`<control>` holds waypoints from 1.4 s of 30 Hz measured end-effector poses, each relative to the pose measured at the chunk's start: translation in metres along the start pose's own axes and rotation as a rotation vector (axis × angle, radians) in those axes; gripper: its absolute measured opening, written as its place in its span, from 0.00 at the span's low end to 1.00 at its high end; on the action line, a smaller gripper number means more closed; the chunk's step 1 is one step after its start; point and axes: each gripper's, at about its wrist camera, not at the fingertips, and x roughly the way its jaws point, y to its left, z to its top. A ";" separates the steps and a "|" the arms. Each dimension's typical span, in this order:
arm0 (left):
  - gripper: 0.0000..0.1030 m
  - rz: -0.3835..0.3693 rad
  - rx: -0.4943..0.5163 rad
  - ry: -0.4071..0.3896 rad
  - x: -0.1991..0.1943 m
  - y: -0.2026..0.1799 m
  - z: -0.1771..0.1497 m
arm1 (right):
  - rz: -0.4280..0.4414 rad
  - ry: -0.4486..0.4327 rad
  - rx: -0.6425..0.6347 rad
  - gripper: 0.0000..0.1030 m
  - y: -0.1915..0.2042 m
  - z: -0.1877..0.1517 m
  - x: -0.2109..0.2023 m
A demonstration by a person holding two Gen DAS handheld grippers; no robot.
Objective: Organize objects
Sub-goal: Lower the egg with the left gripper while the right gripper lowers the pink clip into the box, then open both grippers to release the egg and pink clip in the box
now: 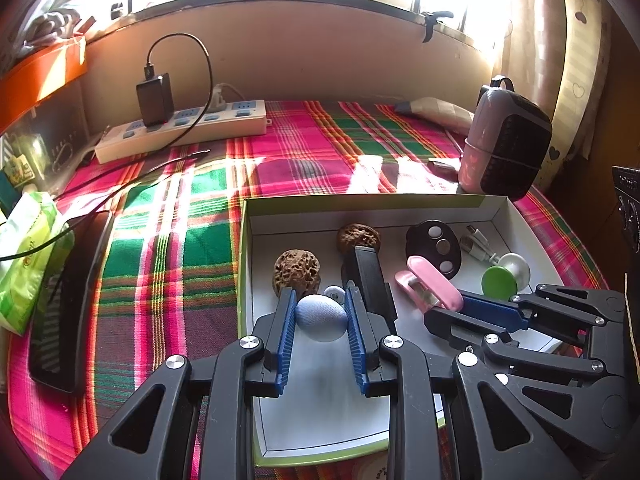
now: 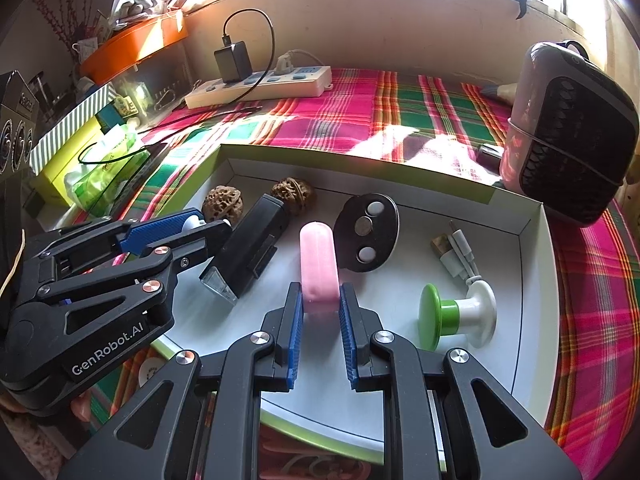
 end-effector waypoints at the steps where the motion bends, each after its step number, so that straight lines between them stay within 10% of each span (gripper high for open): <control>1: 0.22 0.001 -0.001 0.001 0.000 0.000 0.000 | 0.000 0.001 0.000 0.18 0.000 0.000 0.000; 24: 0.29 0.012 -0.005 -0.004 -0.004 0.002 -0.002 | -0.004 -0.013 0.007 0.19 0.002 -0.001 -0.003; 42: 0.30 0.017 -0.012 -0.010 -0.019 -0.001 -0.012 | -0.012 -0.048 0.017 0.39 0.008 -0.009 -0.017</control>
